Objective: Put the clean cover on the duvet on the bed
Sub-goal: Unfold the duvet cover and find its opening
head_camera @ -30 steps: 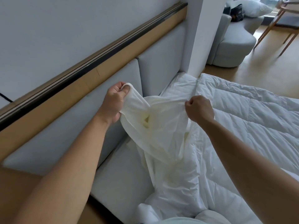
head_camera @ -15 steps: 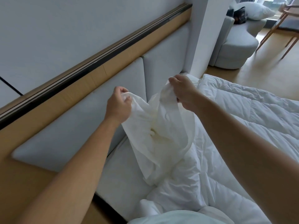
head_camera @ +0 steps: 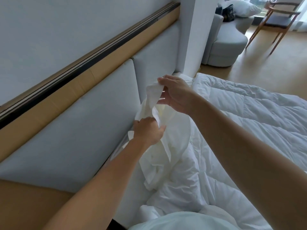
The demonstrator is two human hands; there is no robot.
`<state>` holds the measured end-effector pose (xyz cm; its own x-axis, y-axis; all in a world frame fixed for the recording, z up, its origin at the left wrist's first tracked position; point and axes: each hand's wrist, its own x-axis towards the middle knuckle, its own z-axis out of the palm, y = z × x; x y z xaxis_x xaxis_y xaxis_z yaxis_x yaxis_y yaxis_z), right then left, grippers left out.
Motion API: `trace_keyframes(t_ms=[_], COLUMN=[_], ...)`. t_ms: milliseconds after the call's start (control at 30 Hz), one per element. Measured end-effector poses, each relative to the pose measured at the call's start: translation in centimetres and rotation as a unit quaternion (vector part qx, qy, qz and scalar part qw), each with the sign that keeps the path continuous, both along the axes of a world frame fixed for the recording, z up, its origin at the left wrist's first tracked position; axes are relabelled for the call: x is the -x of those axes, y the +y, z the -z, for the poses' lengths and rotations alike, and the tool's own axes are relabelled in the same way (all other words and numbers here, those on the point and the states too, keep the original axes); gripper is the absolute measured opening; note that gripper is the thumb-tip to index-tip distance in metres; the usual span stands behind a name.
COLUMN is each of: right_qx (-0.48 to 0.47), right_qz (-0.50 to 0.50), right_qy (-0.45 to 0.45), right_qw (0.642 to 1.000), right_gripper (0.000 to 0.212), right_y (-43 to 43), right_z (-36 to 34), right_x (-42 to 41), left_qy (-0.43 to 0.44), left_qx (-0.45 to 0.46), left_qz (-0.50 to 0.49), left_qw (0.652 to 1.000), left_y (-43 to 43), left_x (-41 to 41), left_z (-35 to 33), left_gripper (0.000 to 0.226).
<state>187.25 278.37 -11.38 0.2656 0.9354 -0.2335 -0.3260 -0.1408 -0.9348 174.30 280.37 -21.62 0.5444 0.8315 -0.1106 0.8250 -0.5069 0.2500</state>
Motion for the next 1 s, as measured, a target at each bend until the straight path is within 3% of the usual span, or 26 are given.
trace_keyframes(t_ms=[133,267,433,567,667,833,900,1000], right_qx=[0.0,0.001,0.027,0.095,0.108,0.034,0.032,0.053], right_qz=[-0.012,0.004,-0.023,0.021,0.01,-0.007,-0.021,-0.041], right_qy=[-0.078,-0.223,-0.319,-0.434,-0.373,-0.249,-0.212,-0.243], right_qw=[0.997,0.975,0.947,0.896,0.921,0.968,0.977,0.968], right_gripper=[0.026,0.011,0.043,0.029,0.031,0.019,0.014,0.021], right_y=[-0.1,-0.8,-3.8,-3.2,-1.5,1.3,1.6,1.4], right_z=[0.7,3.4,10.8,14.0,13.4,10.8,10.3,9.9], right_x=[-0.4,-0.9,1.4,2.9,3.5,3.7,3.2,2.3], left_qy=[-0.17,-0.399,-0.525,-0.6,-0.641,-0.651,-0.674,-0.701], left_qx=[0.144,0.29,0.332,0.341,0.315,0.227,0.204,0.19], left_qz=[-0.04,-0.087,-0.186,-0.196,-0.184,-0.182,-0.203,-0.25], left_qw=[0.974,0.866,0.762,0.697,0.675,0.702,0.68,0.64], left_y=[0.1,2.2,3.6,3.2,3.3,3.0,3.3,4.4], left_x=[-1.5,-1.2,-1.1,-0.3,1.0,3.1,4.1,5.7], left_z=[-1.3,-4.9,-7.6,-8.9,-10.5,-11.8,-11.9,-11.7], left_gripper=[0.043,0.022,0.031,0.033,0.033,0.018,0.017,0.019])
